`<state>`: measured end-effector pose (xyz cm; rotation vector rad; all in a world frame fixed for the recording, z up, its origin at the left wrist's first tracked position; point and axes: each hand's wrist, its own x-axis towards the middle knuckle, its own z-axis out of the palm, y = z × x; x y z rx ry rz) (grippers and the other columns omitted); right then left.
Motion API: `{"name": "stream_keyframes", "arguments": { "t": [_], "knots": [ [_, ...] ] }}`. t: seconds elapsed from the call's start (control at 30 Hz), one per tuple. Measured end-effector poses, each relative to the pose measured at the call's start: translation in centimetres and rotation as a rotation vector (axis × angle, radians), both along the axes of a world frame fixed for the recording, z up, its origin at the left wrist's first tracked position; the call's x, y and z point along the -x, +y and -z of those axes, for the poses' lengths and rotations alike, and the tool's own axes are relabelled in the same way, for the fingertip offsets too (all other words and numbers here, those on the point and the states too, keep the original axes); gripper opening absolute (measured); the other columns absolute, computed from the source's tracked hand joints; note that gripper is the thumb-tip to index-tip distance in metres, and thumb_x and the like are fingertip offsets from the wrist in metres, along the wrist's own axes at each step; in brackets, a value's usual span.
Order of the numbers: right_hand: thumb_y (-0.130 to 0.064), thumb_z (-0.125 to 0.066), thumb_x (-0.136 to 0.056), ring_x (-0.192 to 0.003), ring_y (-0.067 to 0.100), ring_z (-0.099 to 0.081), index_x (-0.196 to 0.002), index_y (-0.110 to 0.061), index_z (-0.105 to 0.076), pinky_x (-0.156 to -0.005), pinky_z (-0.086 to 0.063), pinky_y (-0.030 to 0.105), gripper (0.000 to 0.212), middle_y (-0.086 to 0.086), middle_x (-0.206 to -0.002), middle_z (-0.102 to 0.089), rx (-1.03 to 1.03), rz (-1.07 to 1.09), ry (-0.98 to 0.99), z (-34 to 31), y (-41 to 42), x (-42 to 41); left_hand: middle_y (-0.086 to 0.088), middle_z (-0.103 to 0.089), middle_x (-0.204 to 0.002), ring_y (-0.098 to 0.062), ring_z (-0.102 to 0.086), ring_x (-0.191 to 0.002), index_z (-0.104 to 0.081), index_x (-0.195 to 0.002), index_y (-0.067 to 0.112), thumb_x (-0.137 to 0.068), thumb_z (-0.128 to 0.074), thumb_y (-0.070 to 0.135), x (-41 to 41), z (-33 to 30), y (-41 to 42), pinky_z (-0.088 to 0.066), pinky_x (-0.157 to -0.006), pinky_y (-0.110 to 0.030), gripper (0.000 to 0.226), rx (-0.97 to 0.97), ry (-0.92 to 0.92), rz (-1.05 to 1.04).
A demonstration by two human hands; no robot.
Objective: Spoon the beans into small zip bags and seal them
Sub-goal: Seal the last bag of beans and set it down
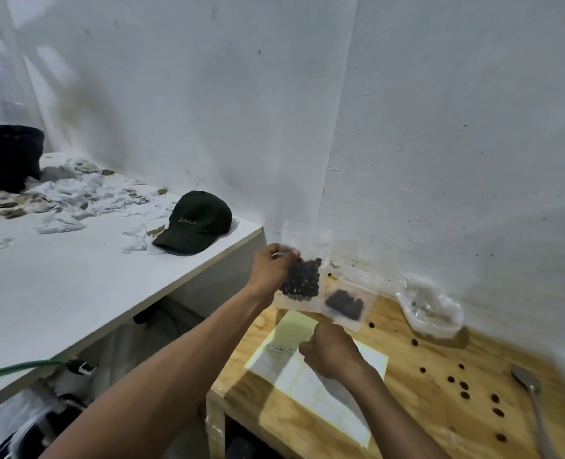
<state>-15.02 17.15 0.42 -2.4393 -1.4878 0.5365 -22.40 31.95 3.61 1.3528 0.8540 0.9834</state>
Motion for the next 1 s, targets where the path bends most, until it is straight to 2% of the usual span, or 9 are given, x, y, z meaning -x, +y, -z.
{"name": "stream_keyframes", "arguments": {
  "t": [0.07, 0.1, 0.2, 0.33, 0.43, 0.53, 0.67, 0.83, 1.0],
  "knots": [
    [-0.027, -0.052, -0.096, -0.053, 0.014, -0.036, -0.060, -0.022, -0.032, -0.047, -0.026, 0.026, 0.041, -0.001, -0.064, -0.038, 0.002, -0.007, 0.052, -0.4, -0.2, -0.3, -0.013, -0.071, -0.105, -0.026, -0.066, -0.101, -0.069, -0.096, 0.012, -0.095, -0.069, 0.024, 0.1, 0.0, -0.2, -0.052, -0.078, -0.032, 0.013, -0.003, 0.004, 0.003],
    [-0.027, -0.051, -0.096, -0.051, 0.012, -0.034, -0.060, -0.022, -0.032, -0.046, -0.025, 0.026, 0.042, -0.002, -0.061, -0.036, -0.002, -0.010, 0.088, -0.7, -0.3, -0.6, -0.012, -0.071, -0.105, -0.025, -0.066, -0.101, -0.069, -0.095, 0.012, -0.095, -0.069, 0.024, 0.1, 0.0, -0.2, -0.052, -0.078, -0.032, 0.013, -0.005, 0.005, 0.002],
    [-0.025, -0.053, -0.096, -0.051, 0.014, -0.042, -0.060, -0.013, -0.046, -0.052, -0.033, 0.027, 0.039, 0.001, -0.058, -0.049, -0.058, -0.003, 0.281, -1.3, -1.0, -1.4, -0.010, -0.072, -0.104, -0.025, -0.068, -0.101, -0.068, -0.099, 0.012, -0.096, -0.068, 0.026, 0.5, -0.1, -0.3, -0.054, -0.088, -0.039, 0.014, -0.012, -0.006, 0.014],
    [-0.014, -0.064, -0.094, -0.060, 0.016, -0.063, -0.064, -0.007, -0.057, -0.065, -0.055, 0.033, 0.032, 0.005, -0.065, -0.063, -0.367, 0.059, 0.550, -3.0, -1.7, -3.1, -0.006, -0.077, -0.095, -0.023, -0.073, -0.094, -0.067, -0.105, 0.010, -0.100, -0.061, 0.031, 0.7, -0.4, -0.7, -0.054, -0.088, -0.043, 0.022, -0.017, 0.003, 0.053],
    [-0.014, -0.072, -0.089, -0.063, 0.016, -0.068, -0.084, -0.010, -0.071, -0.060, -0.057, 0.027, 0.007, 0.003, -0.076, -0.072, -0.576, 0.153, 0.500, -5.3, -1.5, -4.4, -0.007, -0.078, -0.097, -0.025, -0.075, -0.093, -0.066, -0.108, 0.011, -0.102, -0.059, 0.026, 0.3, -0.7, -1.4, -0.058, -0.087, -0.042, 0.018, -0.001, 0.025, 0.153],
    [-0.023, -0.079, -0.084, -0.073, 0.012, -0.071, -0.095, -0.022, -0.073, -0.069, -0.059, 0.029, 0.013, -0.003, -0.084, -0.074, -0.695, 0.192, 0.448, -6.8, -1.1, -5.9, -0.006, -0.079, -0.098, -0.025, -0.076, -0.094, -0.068, -0.105, 0.012, -0.102, -0.059, 0.021, -0.8, -1.0, -2.9, -0.056, -0.088, -0.045, 0.012, -0.002, 0.035, 0.239],
    [-0.023, -0.080, -0.085, -0.068, 0.007, -0.069, -0.086, -0.020, -0.079, -0.071, -0.057, 0.027, 0.003, -0.008, -0.075, -0.075, -0.775, 0.193, 0.375, -7.6, -1.4, -7.2, -0.004, -0.079, -0.101, -0.020, -0.075, -0.094, -0.068, -0.108, 0.013, -0.102, -0.057, 0.022, -1.9, -1.4, -4.9, -0.055, -0.081, -0.035, 0.015, -0.015, 0.027, 0.318],
    [-0.024, -0.080, -0.084, -0.070, 0.010, -0.070, -0.082, -0.021, -0.079, -0.076, -0.061, 0.035, 0.003, -0.007, -0.074, -0.075, -0.814, 0.253, 0.329, -7.4, -2.0, -8.2, -0.002, -0.079, -0.100, -0.016, -0.075, -0.095, -0.069, -0.112, 0.011, -0.103, -0.057, 0.028, -3.2, -1.8, -6.7, -0.053, -0.094, -0.042, 0.023, -0.011, -0.011, 0.343],
    [-0.029, -0.081, -0.083, -0.065, 0.001, -0.068, -0.080, -0.024, -0.078, -0.068, -0.054, 0.022, 0.006, -0.012, -0.073, -0.076, -0.843, 0.272, 0.301, -7.1, -2.9, -8.8, -0.004, -0.079, -0.101, -0.018, -0.073, -0.101, -0.074, -0.106, 0.009, -0.101, -0.060, 0.030, -4.0, -2.1, -7.7, -0.052, -0.103, -0.040, 0.025, -0.058, -0.041, 0.377]
  ]
}}
